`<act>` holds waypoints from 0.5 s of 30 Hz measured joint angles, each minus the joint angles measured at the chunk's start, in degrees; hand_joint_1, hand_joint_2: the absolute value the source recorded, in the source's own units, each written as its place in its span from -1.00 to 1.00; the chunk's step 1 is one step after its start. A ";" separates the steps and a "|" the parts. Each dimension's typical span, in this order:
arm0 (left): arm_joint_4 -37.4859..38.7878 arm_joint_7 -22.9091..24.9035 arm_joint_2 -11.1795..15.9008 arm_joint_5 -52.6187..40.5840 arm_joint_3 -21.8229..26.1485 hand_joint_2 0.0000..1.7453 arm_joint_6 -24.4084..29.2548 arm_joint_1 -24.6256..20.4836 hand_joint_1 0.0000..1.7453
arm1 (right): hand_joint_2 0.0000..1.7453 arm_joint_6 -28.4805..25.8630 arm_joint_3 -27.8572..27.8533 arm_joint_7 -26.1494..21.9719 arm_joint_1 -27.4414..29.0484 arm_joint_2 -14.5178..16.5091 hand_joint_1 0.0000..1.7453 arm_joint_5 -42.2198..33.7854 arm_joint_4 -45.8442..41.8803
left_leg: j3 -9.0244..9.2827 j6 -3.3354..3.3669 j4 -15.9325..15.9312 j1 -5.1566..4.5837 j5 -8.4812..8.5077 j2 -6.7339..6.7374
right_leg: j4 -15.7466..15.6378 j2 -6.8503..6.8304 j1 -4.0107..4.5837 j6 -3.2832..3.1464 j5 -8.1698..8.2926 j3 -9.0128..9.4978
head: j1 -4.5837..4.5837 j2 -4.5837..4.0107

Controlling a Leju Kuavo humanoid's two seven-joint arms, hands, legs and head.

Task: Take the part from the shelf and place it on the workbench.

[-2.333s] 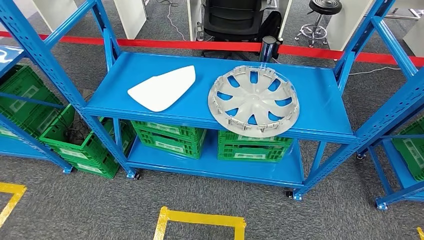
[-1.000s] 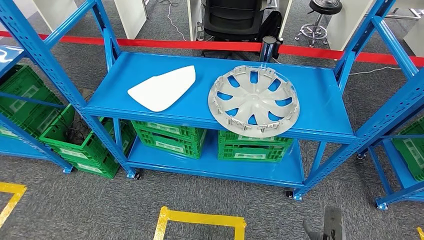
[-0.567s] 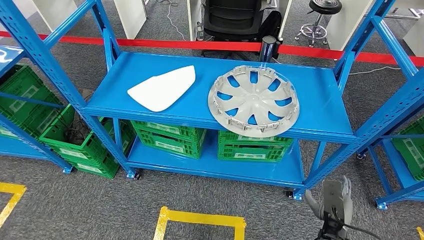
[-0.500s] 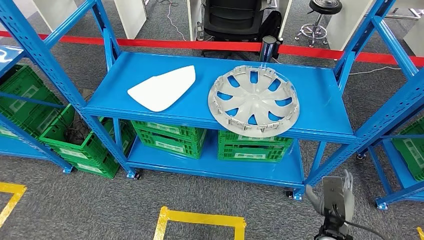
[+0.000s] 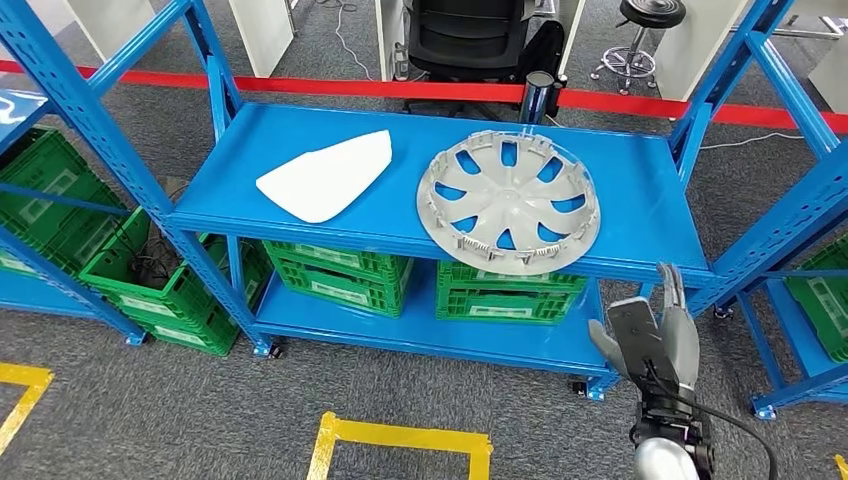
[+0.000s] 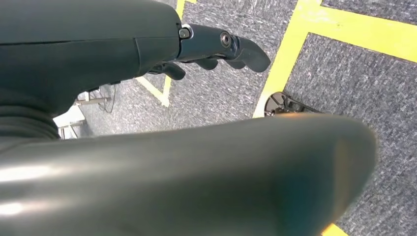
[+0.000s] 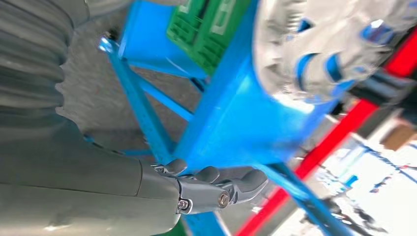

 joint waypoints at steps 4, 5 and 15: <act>0.10 -0.01 0.03 0.11 -0.45 -1.00 -0.26 -0.17 -1.00 | 1.00 3.16 1.92 2.65 -1.49 -1.23 -1.00 3.30 -4.42 | 0.01 0.00 0.00 0.00 0.00 0.00 | 0.00 0.01 0.00 0.00 0.00 -0.01 | 0.04 0.00; 0.13 0.00 0.03 0.16 -0.63 -1.00 -0.31 -0.17 -1.00 | 1.00 3.90 2.40 3.32 -1.72 -1.51 -1.00 4.07 -5.39 | 0.01 0.00 0.00 0.00 0.00 -0.01 | 0.00 0.01 0.00 0.00 0.00 -0.01 | 0.04 0.00; 0.42 0.23 0.16 0.23 -1.67 -1.00 -1.60 -0.24 -1.00 | 1.00 11.34 6.99 5.92 -4.83 -3.44 -1.00 6.19 -11.36 | -0.02 0.00 0.00 0.00 0.00 -0.01 | 0.00 0.01 0.00 0.00 0.00 -0.01 | 0.03 0.00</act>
